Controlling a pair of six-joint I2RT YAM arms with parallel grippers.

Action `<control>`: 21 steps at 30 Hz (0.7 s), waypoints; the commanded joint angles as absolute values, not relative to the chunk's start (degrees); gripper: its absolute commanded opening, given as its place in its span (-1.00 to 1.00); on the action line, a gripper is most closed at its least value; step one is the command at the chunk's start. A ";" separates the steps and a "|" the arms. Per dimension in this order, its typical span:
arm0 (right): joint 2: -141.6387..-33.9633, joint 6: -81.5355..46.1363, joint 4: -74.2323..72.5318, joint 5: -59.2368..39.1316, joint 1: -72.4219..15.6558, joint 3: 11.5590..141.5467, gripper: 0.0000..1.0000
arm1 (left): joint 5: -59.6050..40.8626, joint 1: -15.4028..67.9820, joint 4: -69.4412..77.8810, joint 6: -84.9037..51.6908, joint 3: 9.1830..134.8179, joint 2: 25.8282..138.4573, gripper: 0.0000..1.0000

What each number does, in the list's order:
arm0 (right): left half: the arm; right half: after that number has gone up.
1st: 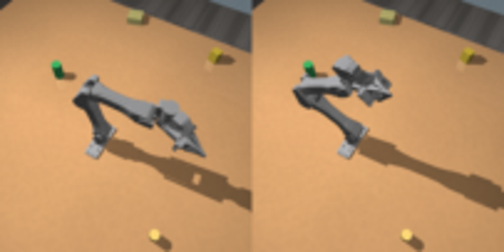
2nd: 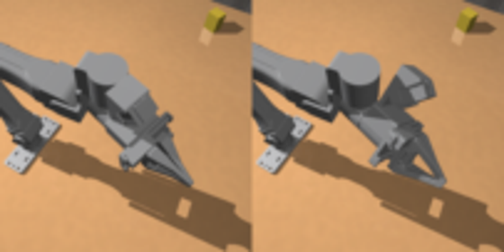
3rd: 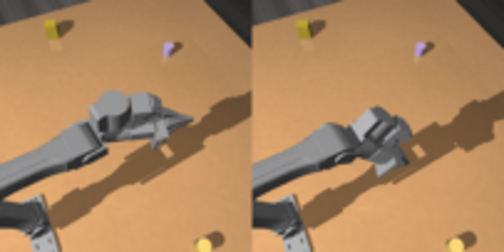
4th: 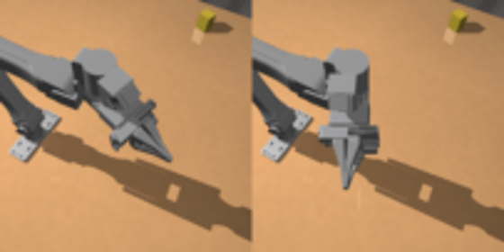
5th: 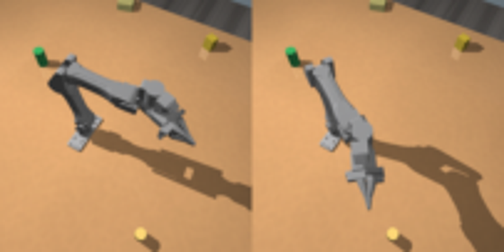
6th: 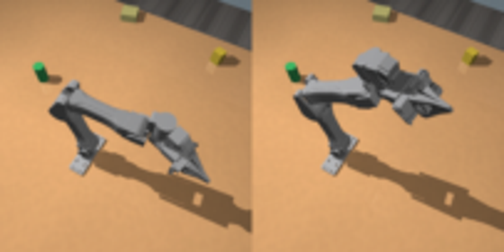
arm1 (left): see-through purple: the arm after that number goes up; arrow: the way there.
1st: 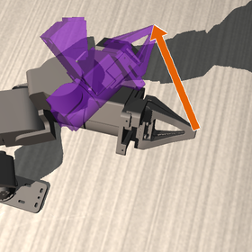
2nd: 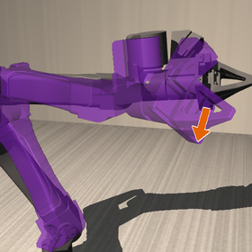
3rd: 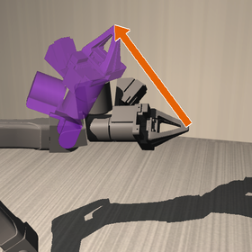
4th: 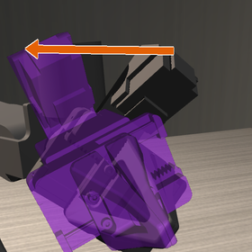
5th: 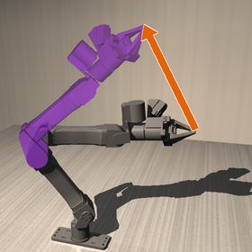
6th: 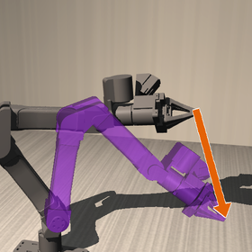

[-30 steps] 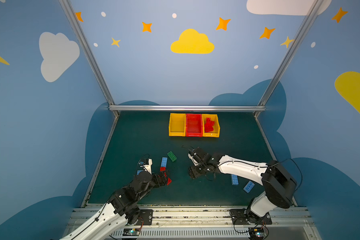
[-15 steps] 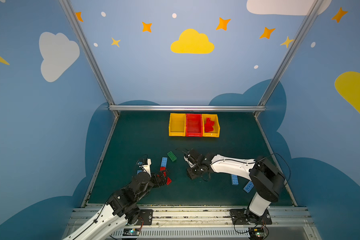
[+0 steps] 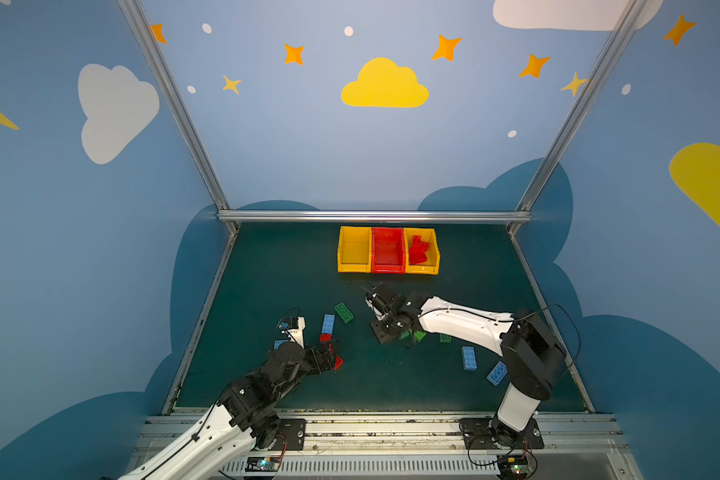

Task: Sort the legos into containers by color
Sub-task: 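Drop the red brick in the yellow bin while the left gripper grasps another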

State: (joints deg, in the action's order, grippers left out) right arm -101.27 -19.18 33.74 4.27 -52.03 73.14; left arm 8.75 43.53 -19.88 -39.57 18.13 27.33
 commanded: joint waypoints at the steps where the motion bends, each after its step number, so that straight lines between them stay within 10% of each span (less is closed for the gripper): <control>1: -99.95 -15.31 36.42 6.71 -45.46 79.20 -0.56 | 10.16 43.07 -15.41 -36.26 20.74 32.36 1.00; 21: -135.95 -12.81 43.81 3.28 -19.15 125.85 -0.29 | 10.28 37.65 -7.51 -30.74 34.99 60.97 1.00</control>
State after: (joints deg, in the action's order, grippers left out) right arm -133.97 -13.04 39.83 4.38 -19.51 121.27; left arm 8.97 38.59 -7.49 -31.70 34.59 61.45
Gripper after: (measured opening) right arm 0.312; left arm 0.998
